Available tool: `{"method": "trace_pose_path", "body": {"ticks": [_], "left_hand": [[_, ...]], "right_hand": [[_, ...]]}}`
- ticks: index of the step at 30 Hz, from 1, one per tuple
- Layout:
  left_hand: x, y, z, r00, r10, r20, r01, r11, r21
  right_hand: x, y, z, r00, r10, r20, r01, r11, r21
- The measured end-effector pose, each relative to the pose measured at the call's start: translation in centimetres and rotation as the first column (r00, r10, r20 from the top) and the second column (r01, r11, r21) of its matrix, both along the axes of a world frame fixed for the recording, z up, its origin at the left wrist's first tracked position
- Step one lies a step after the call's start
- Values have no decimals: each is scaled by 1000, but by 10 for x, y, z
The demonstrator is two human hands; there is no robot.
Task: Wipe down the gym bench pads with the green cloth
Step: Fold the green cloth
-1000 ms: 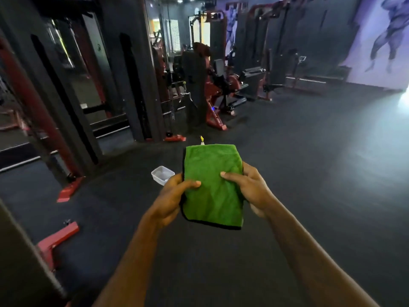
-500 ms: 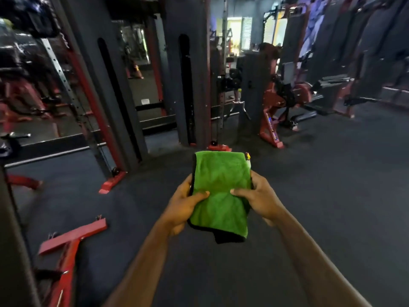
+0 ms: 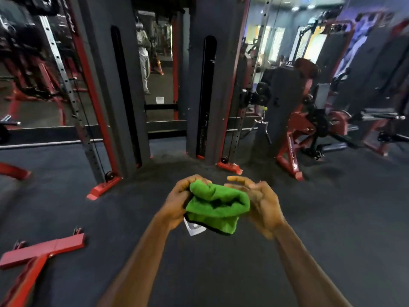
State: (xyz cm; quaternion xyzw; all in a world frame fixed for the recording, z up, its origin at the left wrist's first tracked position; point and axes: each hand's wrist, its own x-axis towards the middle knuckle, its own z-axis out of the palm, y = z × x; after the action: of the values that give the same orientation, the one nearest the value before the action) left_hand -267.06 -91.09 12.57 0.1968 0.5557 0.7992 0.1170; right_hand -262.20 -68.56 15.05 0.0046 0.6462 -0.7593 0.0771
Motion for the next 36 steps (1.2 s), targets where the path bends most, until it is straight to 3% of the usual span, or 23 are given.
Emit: {"method": "trace_pose_path", "body": {"ticks": [4, 8, 9, 12, 15, 19, 23, 25, 28, 34, 36], "left_hand": [[-82, 14, 14, 993, 106, 48, -103, 992, -71], [-150, 21, 13, 985, -5, 171, -20, 990, 141], [-168, 20, 12, 983, -32, 183, 7, 991, 132], [-229, 24, -10, 980, 83, 178, -64, 992, -107], [-278, 25, -39, 974, 228, 14, -206, 904, -376], [-338, 31, -66, 966, 247, -74, -249, 820, -515], [-394, 42, -106, 953, 252, -170, -295, 634, -715], [-419, 49, -123, 941, 272, -201, -320, 520, -792], [-453, 65, -140, 940, 283, -192, -302, 422, -855], [-506, 65, -161, 889, 392, -237, -395, 396, -829], [-519, 62, -165, 870, 421, -256, -422, 369, -828]], "right_hand": [[-91, 3, -3, 988, 62, 139, -91, 973, 213], [-167, 7, -9, 999, 18, 29, -26, 959, 283], [-187, 9, -8, 1000, -20, -18, 24, 960, 279], [-259, 19, -22, 996, -48, -77, 71, 944, 321], [-322, 30, -39, 993, 31, -115, 19, 911, 412], [-407, 46, -74, 975, 175, -136, -78, 845, 530], [-483, 60, -108, 948, 313, -63, -171, 666, 726], [-515, 65, -120, 931, 365, 19, -241, 573, 783], [-558, 67, -144, 909, 404, 105, -304, 470, 829], [-606, 54, -197, 880, 408, 245, -366, 254, 895], [-619, 52, -213, 880, 399, 256, -369, 239, 898]]}}
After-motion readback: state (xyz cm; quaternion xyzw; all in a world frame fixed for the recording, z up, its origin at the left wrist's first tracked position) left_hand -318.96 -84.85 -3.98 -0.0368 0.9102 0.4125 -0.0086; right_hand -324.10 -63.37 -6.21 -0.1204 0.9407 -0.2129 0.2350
